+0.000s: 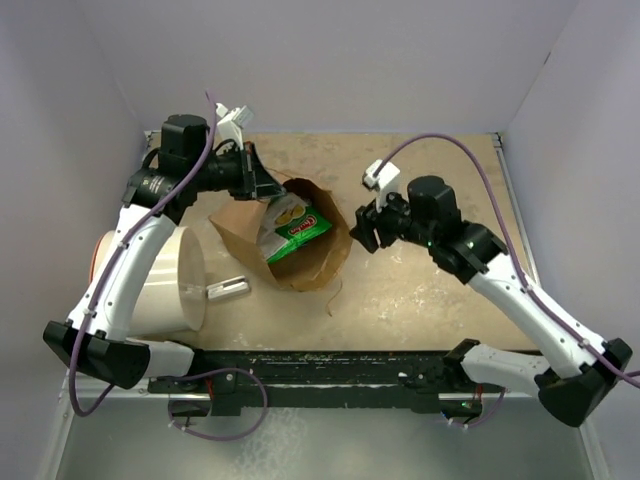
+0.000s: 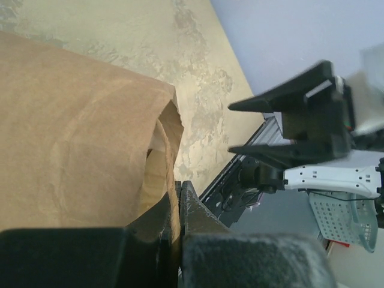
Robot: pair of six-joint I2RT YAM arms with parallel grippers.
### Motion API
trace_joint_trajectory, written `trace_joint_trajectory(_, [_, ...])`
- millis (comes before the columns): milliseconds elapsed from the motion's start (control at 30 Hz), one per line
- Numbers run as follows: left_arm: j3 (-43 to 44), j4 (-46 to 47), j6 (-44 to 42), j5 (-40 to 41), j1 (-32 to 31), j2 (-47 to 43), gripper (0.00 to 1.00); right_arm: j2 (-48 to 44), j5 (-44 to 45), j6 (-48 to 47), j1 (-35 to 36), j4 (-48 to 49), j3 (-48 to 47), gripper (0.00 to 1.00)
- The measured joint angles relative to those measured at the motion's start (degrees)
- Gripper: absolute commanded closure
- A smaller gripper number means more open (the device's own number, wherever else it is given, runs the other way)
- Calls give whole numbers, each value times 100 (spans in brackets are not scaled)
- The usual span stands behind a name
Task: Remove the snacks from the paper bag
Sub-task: Adjust the paper bag at the center of the board, then take out the snack from the paper bag.
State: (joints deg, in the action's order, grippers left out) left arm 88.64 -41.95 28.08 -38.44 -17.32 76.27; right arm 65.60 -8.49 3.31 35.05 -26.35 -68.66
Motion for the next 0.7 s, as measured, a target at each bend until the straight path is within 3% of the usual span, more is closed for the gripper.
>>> trace_joint_trajectory(100, [24,-50,-46,-37,0,0,100,-424,-179,-909,450,520,299,44])
trace_joint_trajectory(300, [179,-68,-44,-33,0,111,100,-573,-981,-3447,999,955,553,39])
trace_joint_trajectory(433, [380,-50,-70,-33,7,337,100,-203,-1097,-4861,1180,1038,638,37])
trace_joint_trajectory(700, [404,-63,-168,-35,74,398,100,1086,-1169,-6623,1228,1222,461,39])
